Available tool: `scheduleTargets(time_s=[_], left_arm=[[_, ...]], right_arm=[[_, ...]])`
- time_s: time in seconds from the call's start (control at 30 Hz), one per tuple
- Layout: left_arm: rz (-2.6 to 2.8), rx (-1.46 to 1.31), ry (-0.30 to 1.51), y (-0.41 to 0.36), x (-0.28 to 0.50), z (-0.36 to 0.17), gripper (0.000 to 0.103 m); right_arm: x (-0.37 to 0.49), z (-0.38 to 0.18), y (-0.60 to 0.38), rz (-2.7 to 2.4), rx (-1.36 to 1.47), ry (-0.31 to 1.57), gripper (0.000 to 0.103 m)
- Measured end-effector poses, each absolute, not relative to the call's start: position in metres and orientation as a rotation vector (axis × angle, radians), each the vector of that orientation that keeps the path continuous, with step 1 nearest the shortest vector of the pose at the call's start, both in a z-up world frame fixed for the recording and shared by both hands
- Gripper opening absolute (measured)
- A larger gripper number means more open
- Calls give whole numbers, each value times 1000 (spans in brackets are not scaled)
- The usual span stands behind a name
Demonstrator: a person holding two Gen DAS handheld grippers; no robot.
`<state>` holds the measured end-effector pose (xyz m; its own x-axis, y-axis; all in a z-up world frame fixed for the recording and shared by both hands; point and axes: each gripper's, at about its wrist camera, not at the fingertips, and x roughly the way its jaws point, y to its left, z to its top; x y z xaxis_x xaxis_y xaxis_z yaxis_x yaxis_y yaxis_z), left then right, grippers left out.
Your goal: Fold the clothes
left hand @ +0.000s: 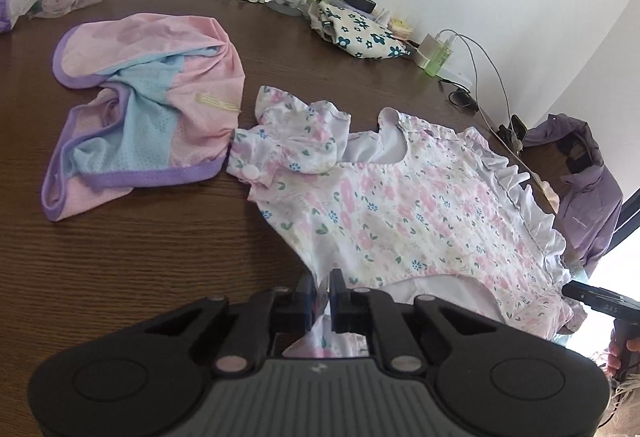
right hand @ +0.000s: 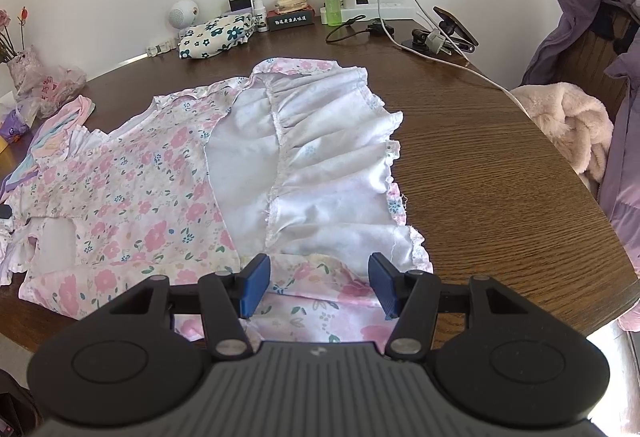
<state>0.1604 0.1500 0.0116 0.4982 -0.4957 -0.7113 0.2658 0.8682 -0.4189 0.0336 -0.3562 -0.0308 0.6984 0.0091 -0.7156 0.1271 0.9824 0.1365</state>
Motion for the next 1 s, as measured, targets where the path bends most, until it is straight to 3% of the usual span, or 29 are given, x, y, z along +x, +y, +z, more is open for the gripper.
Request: scheduleTargets(time_s=[0.27, 0.6, 0.63, 0.7, 0.77, 1.0], left_arm=[[-617, -553, 978, 187, 174, -1, 7], [-559, -403, 1040, 191, 182, -16, 5], [-526, -358, 1013, 190, 179, -12, 8], [-452, -263, 949, 188, 173, -2, 26], [-384, -203, 889, 187, 161, 7, 35], [-379, 15, 706, 135, 113, 25, 35]], right_arm=[[38, -32, -348, -132, 182, 814, 55], [47, -32, -346, -169, 159, 846, 55], [49, -32, -347, -169, 154, 847, 55], [51, -31, -347, -165, 143, 845, 55], [49, -31, -347, -160, 136, 840, 55], [44, -26, -358, -176, 159, 814, 55]])
